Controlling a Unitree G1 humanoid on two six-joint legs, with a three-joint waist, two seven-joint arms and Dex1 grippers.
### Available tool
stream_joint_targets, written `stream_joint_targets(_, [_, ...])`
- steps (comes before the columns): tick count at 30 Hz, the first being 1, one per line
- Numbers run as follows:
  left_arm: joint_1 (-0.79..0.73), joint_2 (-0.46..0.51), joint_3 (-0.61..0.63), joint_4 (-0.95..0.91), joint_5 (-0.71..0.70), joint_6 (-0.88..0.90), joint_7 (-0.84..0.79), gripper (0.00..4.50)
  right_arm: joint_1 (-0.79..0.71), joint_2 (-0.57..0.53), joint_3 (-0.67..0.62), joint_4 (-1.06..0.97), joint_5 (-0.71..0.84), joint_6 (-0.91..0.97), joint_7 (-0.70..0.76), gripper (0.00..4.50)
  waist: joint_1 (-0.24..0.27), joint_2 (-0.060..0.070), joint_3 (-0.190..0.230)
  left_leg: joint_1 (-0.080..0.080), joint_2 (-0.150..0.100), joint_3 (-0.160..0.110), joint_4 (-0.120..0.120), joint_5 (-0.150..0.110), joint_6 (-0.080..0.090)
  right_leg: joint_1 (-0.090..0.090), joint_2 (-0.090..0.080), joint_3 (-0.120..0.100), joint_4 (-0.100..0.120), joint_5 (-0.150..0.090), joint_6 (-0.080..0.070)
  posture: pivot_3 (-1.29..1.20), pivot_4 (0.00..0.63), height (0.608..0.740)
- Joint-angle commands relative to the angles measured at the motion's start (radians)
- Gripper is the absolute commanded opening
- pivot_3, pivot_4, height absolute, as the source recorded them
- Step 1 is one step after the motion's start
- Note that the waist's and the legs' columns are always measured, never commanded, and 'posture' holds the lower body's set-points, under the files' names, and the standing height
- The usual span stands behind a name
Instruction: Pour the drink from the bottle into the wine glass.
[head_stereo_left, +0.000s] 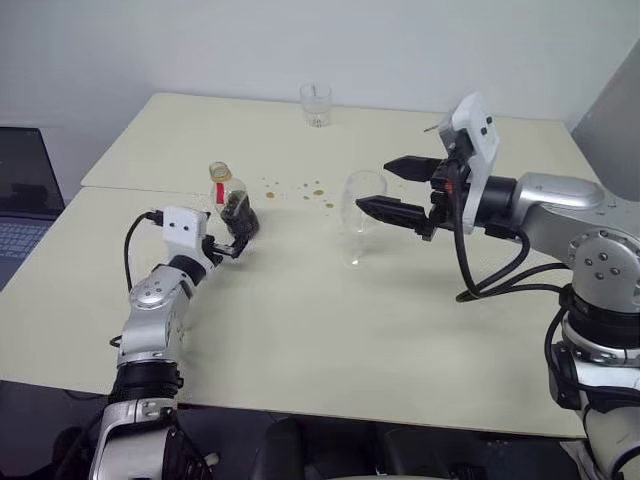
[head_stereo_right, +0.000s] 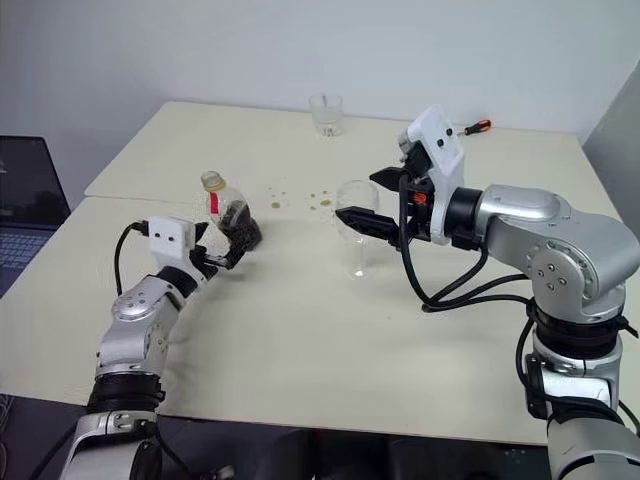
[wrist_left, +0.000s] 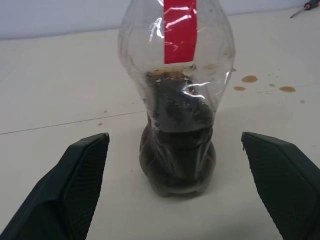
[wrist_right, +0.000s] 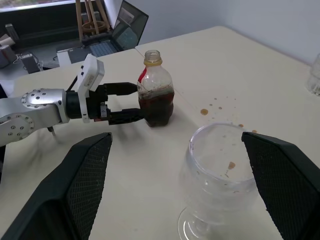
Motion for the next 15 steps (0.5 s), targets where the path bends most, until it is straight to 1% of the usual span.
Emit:
stream_joint_targets(1, [-0.060,0.010,-0.015,0.027,0.028,-0.048,-0.002,4.50,-0.016,-0.007,-0.008,-0.020,-0.002,-0.030,-0.016,4.43,0.000,0.000,0.000,0.000,0.000,0.000,0.000,0.000,0.000,0.000,0.000,0.000,0.000,0.000,0.000,0.00,0.150,0.740])
stream_joint_targets(9, [-0.162,-0.001,-0.043,0.199,0.061,-0.117,-0.014,4.50,-0.013,-0.013,-0.006,-0.025,0.003,-0.034,-0.038,4.43,0.000,0.000,0.000,0.000,0.000,0.001,0.000,0.000,0.000,0.000,0.000,-0.001,0.000,0.000,0.000,0.00,0.150,0.740])
stream_joint_targets(15, [-0.261,-0.015,-0.047,0.415,0.080,-0.201,-0.019,4.50,-0.006,-0.016,-0.010,-0.034,0.007,-0.033,-0.057,4.43,0.001,0.000,0.000,0.000,-0.001,0.001,0.001,0.000,0.000,0.000,0.000,-0.002,0.000,0.000,0.000,0.00,0.150,0.740])
